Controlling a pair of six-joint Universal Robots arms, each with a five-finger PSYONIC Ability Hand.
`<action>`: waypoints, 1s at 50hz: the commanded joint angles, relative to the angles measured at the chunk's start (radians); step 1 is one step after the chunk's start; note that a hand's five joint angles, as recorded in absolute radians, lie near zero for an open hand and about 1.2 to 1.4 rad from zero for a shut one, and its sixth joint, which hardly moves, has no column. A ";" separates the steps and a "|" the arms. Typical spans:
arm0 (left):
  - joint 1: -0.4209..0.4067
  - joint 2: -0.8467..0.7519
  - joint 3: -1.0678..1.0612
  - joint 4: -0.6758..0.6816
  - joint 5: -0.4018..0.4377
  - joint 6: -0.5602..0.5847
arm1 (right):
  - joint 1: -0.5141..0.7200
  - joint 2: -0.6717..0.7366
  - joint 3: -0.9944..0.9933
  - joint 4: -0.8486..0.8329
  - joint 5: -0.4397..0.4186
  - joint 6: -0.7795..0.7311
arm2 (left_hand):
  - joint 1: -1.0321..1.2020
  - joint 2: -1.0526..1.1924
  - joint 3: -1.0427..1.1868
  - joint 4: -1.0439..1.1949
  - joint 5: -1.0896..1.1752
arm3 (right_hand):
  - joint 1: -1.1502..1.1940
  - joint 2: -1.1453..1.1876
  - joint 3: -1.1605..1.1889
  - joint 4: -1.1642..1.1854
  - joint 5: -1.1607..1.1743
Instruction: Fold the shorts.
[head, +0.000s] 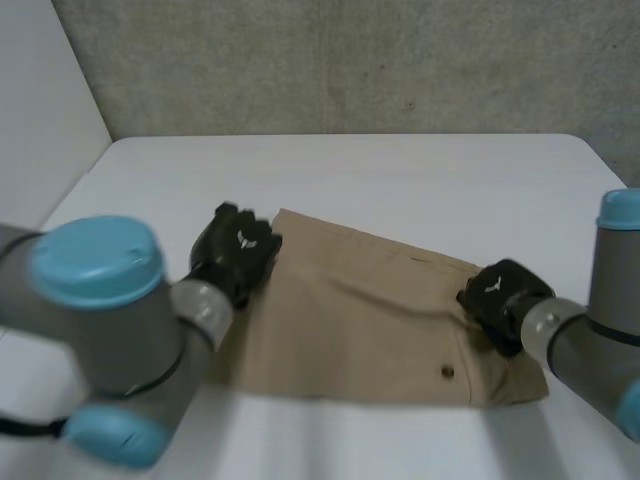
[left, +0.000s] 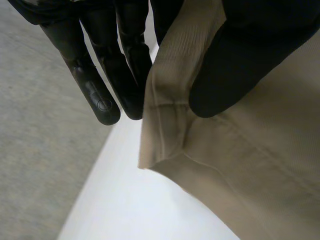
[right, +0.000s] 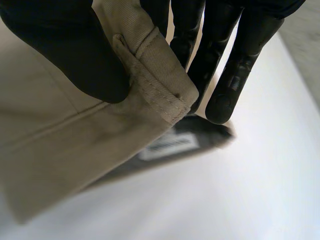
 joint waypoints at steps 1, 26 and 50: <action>0.046 -0.294 0.275 0.157 0.007 0.107 | 0.002 0.132 -0.097 -0.226 0.174 -0.019 | 0.148 0.148 0.149 0.148 0.145 | 0.417 0.221 0.222 0.204 0.238; 0.028 -0.578 0.504 0.436 0.066 0.125 | -0.005 0.221 -0.179 -0.490 0.189 0.019 | -0.907 -0.907 -0.906 -0.906 -0.910 | -0.805 -1.000 -1.000 -1.018 -0.984; 0.010 0.089 -0.203 0.356 0.060 -0.349 | -0.192 -0.136 0.266 -0.253 -0.194 0.257 | -0.897 -0.897 -0.896 -0.897 -0.900 | -0.748 -0.944 -0.943 -0.961 -0.927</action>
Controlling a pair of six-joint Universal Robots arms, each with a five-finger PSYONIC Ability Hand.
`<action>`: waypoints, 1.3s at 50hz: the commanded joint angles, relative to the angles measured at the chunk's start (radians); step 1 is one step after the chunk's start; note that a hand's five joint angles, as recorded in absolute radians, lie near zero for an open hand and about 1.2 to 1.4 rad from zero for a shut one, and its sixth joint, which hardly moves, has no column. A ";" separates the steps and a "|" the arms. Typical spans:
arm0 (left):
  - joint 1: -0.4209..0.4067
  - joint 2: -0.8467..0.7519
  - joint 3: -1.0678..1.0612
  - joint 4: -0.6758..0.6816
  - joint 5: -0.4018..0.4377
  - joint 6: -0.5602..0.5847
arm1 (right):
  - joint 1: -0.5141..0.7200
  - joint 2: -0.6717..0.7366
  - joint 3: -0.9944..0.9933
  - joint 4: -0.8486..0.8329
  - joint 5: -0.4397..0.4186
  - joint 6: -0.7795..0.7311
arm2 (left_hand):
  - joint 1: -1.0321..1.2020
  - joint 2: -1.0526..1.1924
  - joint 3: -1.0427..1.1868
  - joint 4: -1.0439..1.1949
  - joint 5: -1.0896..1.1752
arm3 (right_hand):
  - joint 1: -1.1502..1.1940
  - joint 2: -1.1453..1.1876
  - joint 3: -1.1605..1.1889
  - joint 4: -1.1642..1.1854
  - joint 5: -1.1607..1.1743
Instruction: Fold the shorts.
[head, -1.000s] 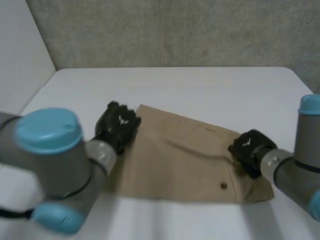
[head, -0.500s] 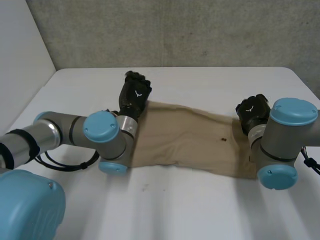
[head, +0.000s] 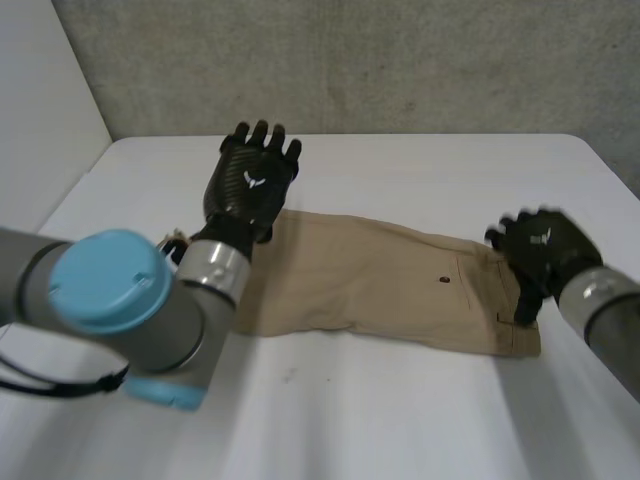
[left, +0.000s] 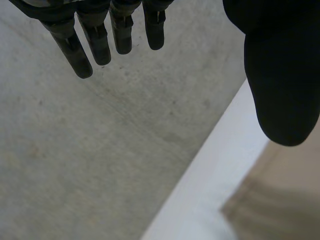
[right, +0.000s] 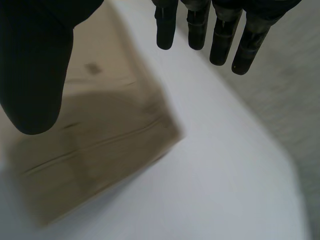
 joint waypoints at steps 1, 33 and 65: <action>-0.001 0.099 -0.160 -0.066 -0.001 -0.198 | -0.072 0.018 0.159 -0.102 -0.113 0.045 | -0.018 -0.019 -0.025 -0.016 -0.034 | 0.063 0.046 0.050 0.031 0.030; 0.005 0.095 -0.177 -0.077 -0.093 -0.232 | -0.243 -0.065 0.154 -0.277 -0.034 -0.495 | -0.021 -0.022 -0.028 -0.019 -0.036 | 1.198 1.181 1.185 1.166 1.166; 0.014 0.199 -0.081 -0.146 -0.150 -0.246 | 0.409 0.024 -0.060 -0.303 -0.281 0.017 | -0.028 -0.028 -0.034 -0.026 -0.043 | -0.024 -0.040 -0.037 -0.056 -0.056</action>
